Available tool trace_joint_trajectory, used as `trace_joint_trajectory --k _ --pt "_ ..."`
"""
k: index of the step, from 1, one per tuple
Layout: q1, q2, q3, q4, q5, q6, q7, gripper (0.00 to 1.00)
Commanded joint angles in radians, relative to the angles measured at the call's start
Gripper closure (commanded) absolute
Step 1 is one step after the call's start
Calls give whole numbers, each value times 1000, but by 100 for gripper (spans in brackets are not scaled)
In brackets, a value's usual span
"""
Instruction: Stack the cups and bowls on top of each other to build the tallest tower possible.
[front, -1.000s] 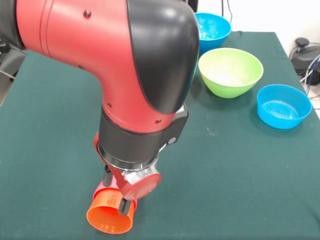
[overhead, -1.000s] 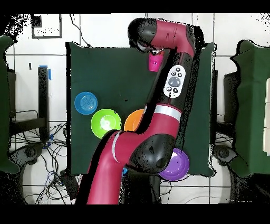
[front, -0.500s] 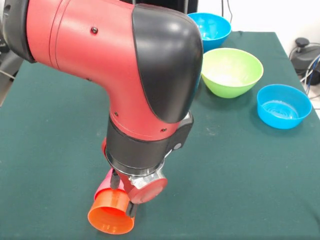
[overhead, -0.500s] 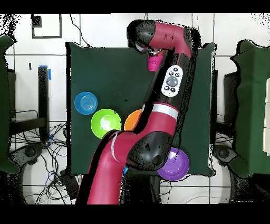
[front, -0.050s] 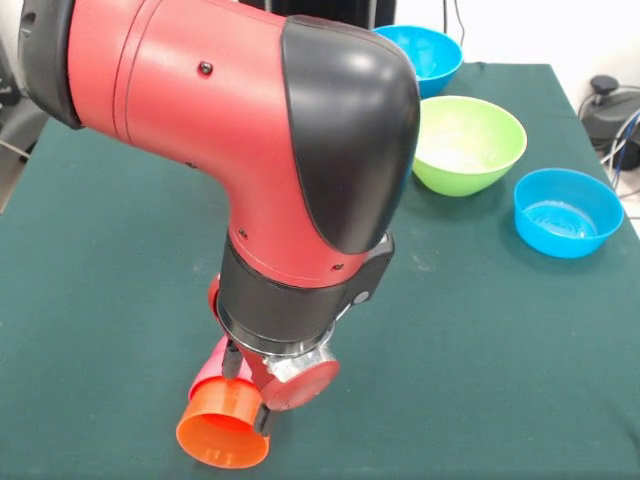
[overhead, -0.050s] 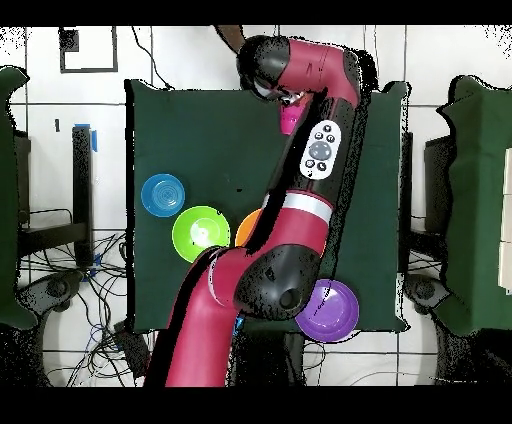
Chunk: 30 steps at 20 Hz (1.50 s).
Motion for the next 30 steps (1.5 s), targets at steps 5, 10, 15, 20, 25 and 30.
trace_joint_trajectory --k 5,10,15,20,25,30 --pt "-11 51 -64 57 41 74 250 0" --pt "-26 61 -115 48 83 94 255 0" --pt "-44 62 -170 33 144 113 254 0" --pt "-51 57 -186 37 193 110 245 0" --pt "-70 62 -211 22 273 88 253 0" --pt "-89 76 -269 17 343 86 249 0"
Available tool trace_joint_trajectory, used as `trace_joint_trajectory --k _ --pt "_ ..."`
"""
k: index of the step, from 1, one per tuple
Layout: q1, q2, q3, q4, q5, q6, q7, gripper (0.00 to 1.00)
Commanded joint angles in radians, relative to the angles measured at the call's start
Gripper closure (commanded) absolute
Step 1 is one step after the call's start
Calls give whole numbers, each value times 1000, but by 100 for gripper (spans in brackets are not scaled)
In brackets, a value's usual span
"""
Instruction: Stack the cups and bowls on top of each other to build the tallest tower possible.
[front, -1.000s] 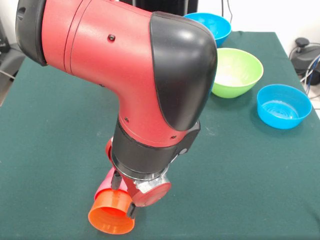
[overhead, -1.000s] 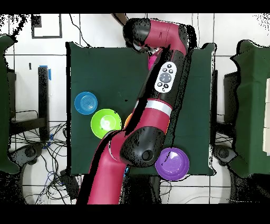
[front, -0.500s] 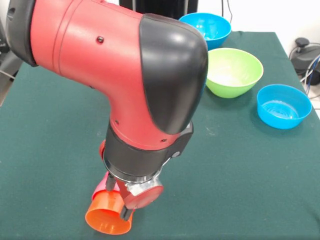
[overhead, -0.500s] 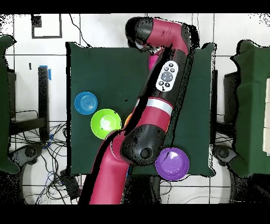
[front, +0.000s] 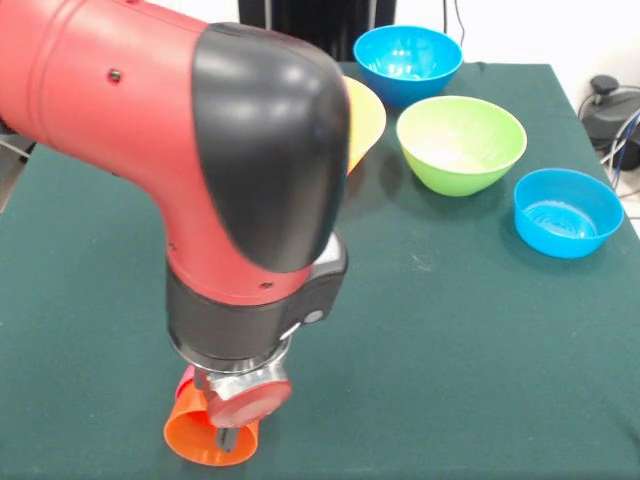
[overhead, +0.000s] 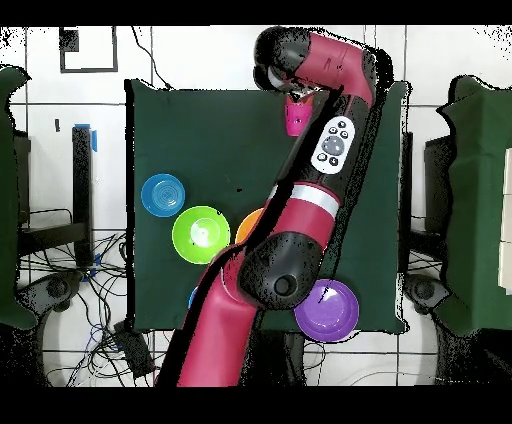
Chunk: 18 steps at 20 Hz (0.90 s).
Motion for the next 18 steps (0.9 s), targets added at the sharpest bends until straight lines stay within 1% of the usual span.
trace_joint_trajectory --k 1,4,12,14,18 --pt "-18 39 -39 14 42 77 245 0" --pt "-14 56 -50 24 60 51 238 0" --pt "-35 114 -147 3 150 54 244 0" --pt "-37 125 -160 2 176 63 233 0" --pt "-48 133 -191 -4 221 110 208 0"
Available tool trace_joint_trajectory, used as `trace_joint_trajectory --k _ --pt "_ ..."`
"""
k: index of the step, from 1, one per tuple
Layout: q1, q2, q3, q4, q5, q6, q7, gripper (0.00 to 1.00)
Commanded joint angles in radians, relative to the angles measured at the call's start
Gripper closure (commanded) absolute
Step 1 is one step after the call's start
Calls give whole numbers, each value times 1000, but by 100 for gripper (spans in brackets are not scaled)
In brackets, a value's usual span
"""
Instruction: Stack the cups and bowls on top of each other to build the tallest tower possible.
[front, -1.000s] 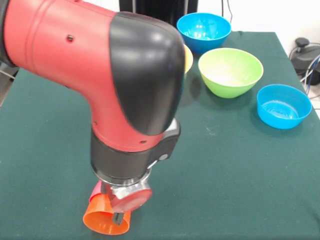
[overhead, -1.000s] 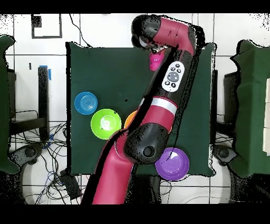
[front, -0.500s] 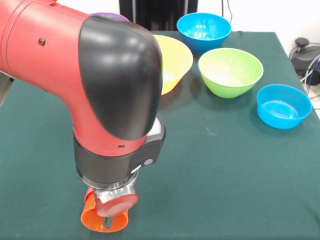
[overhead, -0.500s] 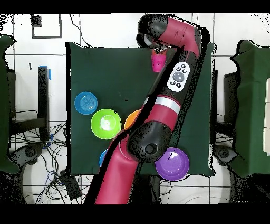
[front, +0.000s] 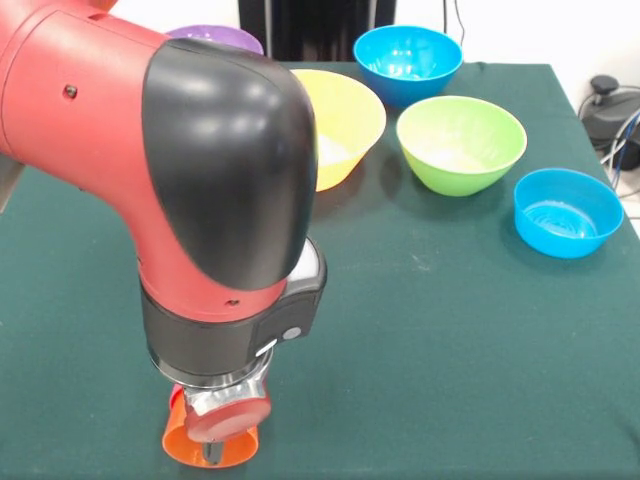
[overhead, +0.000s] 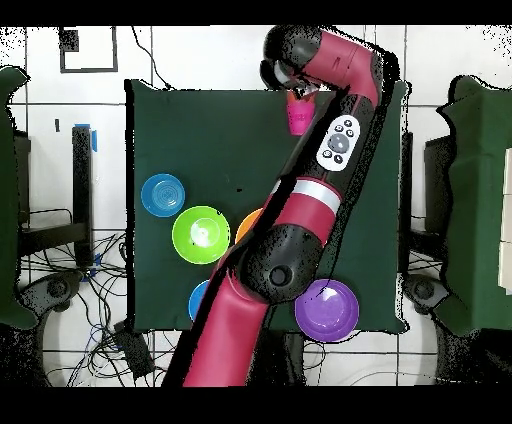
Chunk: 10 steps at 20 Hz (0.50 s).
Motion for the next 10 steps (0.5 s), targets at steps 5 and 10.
trace_joint_trajectory --k 5,10 --pt "-36 117 -120 -24 90 161 177 0" --pt "-64 127 -229 -46 161 265 153 0"
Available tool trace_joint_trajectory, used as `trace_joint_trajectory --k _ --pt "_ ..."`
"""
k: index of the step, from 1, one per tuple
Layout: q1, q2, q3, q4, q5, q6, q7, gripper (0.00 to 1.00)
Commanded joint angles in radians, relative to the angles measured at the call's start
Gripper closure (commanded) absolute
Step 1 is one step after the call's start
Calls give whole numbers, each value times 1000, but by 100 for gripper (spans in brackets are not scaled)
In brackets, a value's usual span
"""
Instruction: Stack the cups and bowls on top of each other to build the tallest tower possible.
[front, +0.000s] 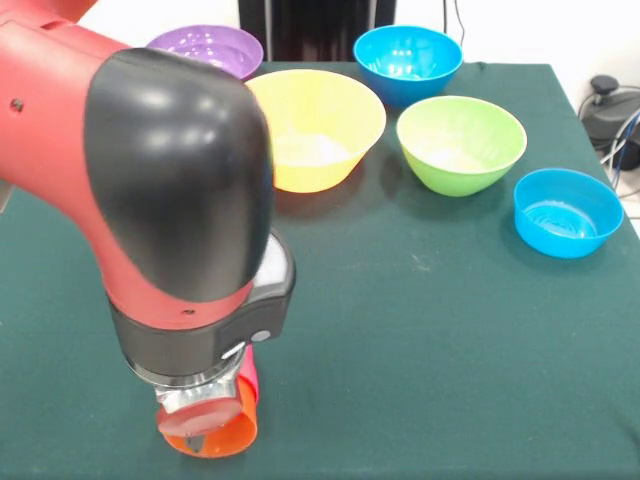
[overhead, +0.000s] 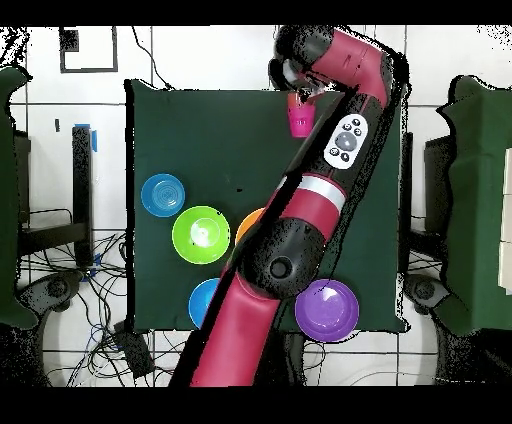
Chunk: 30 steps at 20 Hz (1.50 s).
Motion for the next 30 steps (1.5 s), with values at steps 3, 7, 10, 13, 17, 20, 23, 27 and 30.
trace_joint_trajectory --k 3,7,10,13,17,20,23,27,30 --pt "-38 111 -166 -56 77 263 132 0" --pt "-59 119 -245 -66 139 317 102 0" --pt "-72 127 -293 -73 189 354 74 0" --pt "-85 133 -339 -78 234 371 43 0" --pt "-98 137 -391 -80 285 373 16 0" --pt "-110 137 -423 -80 312 380 -9 0" --pt "-121 136 -463 -82 345 397 -30 0" --pt "-133 131 -512 -84 380 419 -80 0" --pt "-140 125 -545 -85 396 411 -151 100"
